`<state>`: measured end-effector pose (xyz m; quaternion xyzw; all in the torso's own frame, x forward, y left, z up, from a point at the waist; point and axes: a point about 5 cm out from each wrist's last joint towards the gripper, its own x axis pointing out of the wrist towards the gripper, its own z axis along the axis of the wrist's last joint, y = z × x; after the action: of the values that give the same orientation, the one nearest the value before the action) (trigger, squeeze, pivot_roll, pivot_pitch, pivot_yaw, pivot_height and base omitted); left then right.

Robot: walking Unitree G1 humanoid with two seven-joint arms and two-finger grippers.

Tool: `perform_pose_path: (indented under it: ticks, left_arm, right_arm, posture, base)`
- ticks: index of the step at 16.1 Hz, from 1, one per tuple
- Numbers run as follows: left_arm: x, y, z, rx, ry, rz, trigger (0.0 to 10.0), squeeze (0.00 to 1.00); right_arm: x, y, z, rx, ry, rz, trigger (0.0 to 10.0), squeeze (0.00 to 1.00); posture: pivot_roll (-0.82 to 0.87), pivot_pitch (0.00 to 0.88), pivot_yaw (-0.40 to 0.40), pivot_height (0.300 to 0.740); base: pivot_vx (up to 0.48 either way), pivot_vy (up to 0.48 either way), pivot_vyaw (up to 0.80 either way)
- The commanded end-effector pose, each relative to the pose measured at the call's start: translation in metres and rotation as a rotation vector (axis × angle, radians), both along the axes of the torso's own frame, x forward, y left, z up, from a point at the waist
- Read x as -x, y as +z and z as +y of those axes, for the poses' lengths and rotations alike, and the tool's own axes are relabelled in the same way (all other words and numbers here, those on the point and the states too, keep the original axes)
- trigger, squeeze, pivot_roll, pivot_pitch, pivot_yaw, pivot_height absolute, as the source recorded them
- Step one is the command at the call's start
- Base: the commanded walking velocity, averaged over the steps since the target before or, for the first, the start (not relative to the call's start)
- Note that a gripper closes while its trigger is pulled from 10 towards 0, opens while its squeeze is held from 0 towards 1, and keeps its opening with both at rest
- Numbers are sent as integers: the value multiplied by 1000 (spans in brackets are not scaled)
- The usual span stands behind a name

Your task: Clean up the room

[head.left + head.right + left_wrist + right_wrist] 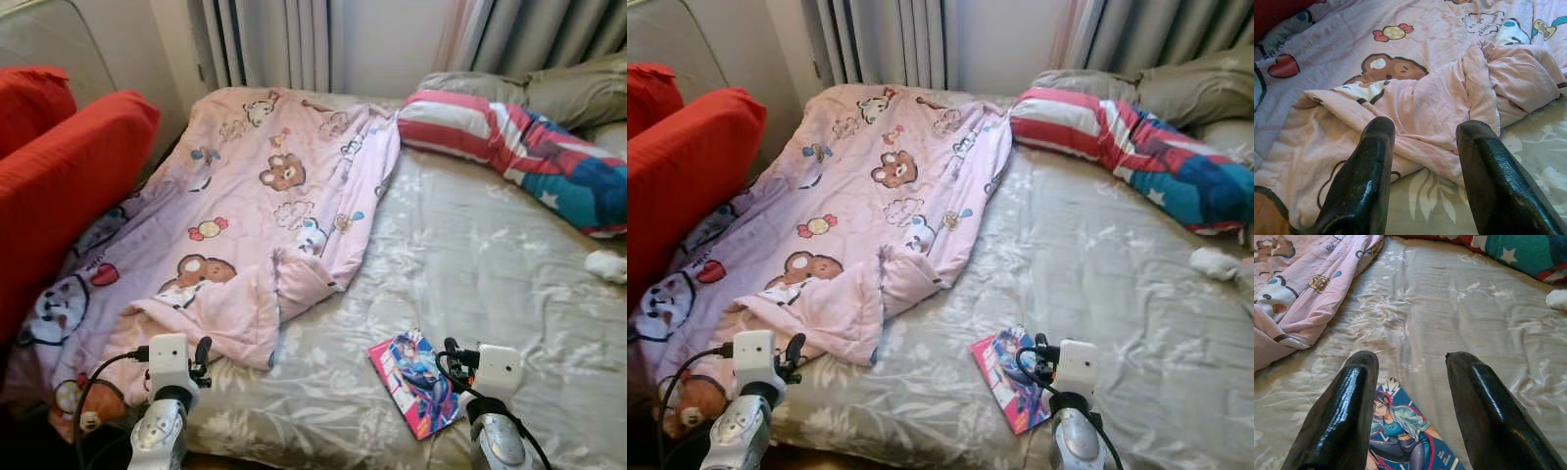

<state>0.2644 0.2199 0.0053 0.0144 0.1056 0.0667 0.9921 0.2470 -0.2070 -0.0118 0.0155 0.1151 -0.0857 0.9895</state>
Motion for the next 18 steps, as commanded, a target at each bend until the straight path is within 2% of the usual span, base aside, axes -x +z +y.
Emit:
perform_pose_path:
  ticks: [1,2,4,8,11,16,18]
  left_arm:
    - [-1,0,-3,8,-15,10,10000,0]
    - [-3,-1,-6,-5,-57,30,10000,0]
    - [-4,-2,-7,-14,-81,45,10000,0]
    - [-7,1,-4,-6,-68,38,10000,0]
    - [-3,-2,-4,1,-53,42,10000,0]
    - [-1,-5,-4,4,-62,62,10000,0]
    - [-1,-6,-5,5,-70,68,10000,0]
  right_arm:
    - [5,-2,-4,-16,-44,-3,10000,0]
    - [8,-5,-5,-28,-84,5,10000,0]
    - [10,-6,-1,-29,-80,8,10000,0]
    - [6,-2,1,-19,-58,-15,10000,0]
    - [5,-4,-1,11,-37,27,10000,0]
    - [8,-8,2,3,-33,48,10000,0]
    - [9,-10,7,-2,-20,63,10000,0]
  posture:
    - [70,92,55,740]
    - [46,89,80,740]
    - [37,80,80,740]
    - [36,105,71,740]
    - [37,117,56,740]
    - [40,113,56,680]
    - [29,106,58,675]
  base:
    - [0,0,0]
    - [0,0,0]
    - [0,0,0]
    - [0,0,0]
    - [0,0,0]
    - [0,0,0]
    - [0,0,0]
